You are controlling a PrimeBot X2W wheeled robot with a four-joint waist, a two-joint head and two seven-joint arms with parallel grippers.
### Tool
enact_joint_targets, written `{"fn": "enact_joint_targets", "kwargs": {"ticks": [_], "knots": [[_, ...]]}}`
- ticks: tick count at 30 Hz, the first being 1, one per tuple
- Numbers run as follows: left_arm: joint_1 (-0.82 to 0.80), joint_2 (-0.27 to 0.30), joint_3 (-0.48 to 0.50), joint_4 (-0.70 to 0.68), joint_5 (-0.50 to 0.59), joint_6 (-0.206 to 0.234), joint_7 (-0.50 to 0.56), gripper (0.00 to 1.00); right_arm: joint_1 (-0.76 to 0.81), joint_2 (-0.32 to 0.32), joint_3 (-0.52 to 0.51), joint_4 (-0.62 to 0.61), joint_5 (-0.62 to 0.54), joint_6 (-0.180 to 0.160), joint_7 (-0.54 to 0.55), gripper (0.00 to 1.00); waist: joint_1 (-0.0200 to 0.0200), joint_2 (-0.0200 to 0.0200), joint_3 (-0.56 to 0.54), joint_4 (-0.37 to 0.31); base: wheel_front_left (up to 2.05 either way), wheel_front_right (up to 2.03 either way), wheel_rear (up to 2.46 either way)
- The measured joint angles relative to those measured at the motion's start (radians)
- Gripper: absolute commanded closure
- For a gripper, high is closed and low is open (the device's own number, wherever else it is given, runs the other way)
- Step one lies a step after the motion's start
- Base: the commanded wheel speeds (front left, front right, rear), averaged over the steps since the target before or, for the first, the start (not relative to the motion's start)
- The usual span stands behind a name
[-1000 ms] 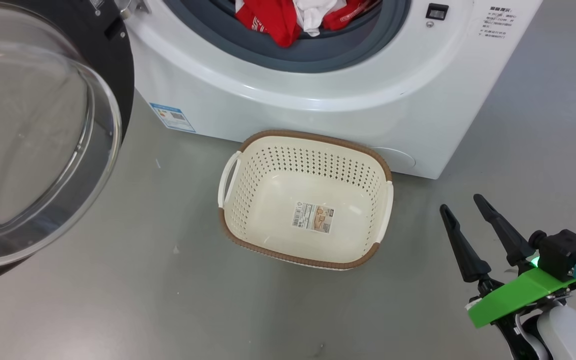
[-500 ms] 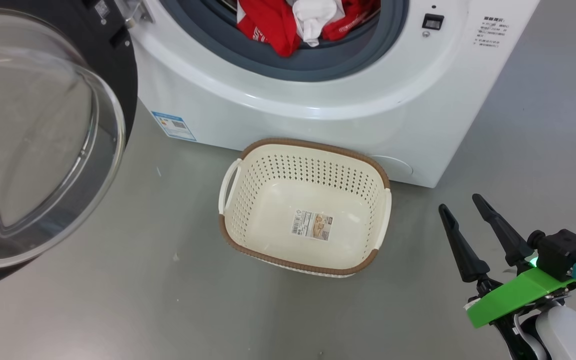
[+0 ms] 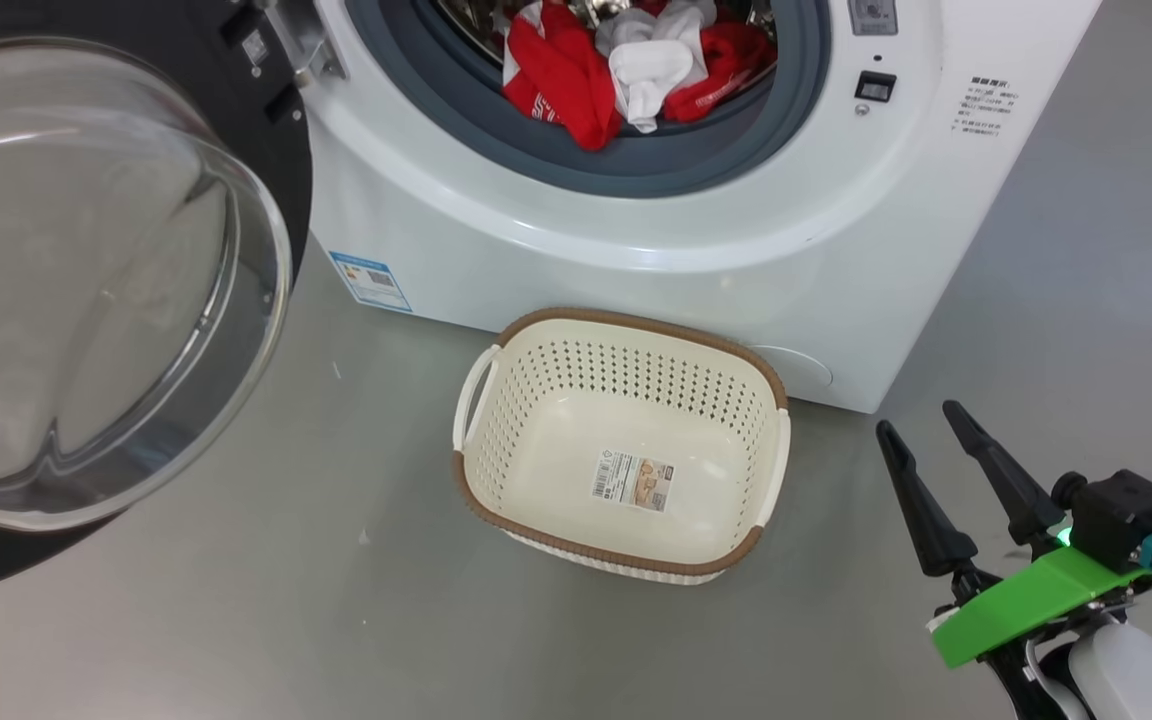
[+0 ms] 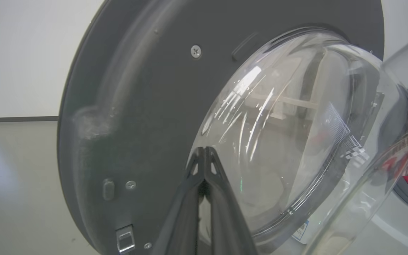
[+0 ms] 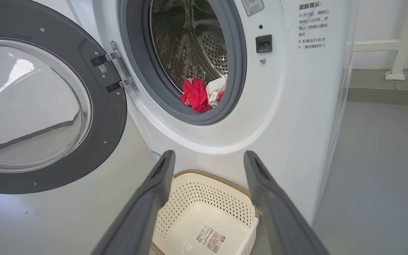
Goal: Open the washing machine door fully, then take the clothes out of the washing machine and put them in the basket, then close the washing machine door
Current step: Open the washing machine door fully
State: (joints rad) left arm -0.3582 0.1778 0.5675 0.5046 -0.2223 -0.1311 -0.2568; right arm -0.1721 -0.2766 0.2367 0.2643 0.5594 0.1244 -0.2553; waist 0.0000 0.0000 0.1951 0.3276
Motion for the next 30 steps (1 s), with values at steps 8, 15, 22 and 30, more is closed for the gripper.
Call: {"fn": "enact_joint_targets", "kwargs": {"ticks": [8, 15, 22, 30], "knots": [[0.076, -0.042, -0.058, -0.093, -0.015, 0.000, 0.000, 1.00, 0.008, 0.007, 0.000, 0.005, 0.000, 0.000, 0.000, 0.00, 0.0000, 0.0000, -0.026, -0.002, 0.00, 0.00, 0.00], [0.169, -0.097, -0.118, -0.192, -0.018, 0.000, 0.000, 0.44, 0.020, 0.021, -0.007, 0.003, 0.000, 0.000, 0.000, 0.00, 0.0000, 0.0000, -0.052, -0.018, 0.00, 0.00, 0.00], [0.238, -0.122, -0.193, -0.262, -0.035, 0.000, 0.000, 0.00, 0.045, 0.029, -0.033, 0.002, 0.000, 0.000, 0.000, 0.00, 0.0000, 0.0000, -0.064, -0.050, 0.00, 0.00, 0.00], [0.279, -0.124, -0.299, -0.306, -0.044, 0.000, 0.000, 0.00, 0.045, 0.036, -0.058, -0.004, -0.007, 0.000, 0.000, 0.00, 0.0000, 0.0000, -0.071, -0.102, 0.00, 0.00, 0.00]]}}
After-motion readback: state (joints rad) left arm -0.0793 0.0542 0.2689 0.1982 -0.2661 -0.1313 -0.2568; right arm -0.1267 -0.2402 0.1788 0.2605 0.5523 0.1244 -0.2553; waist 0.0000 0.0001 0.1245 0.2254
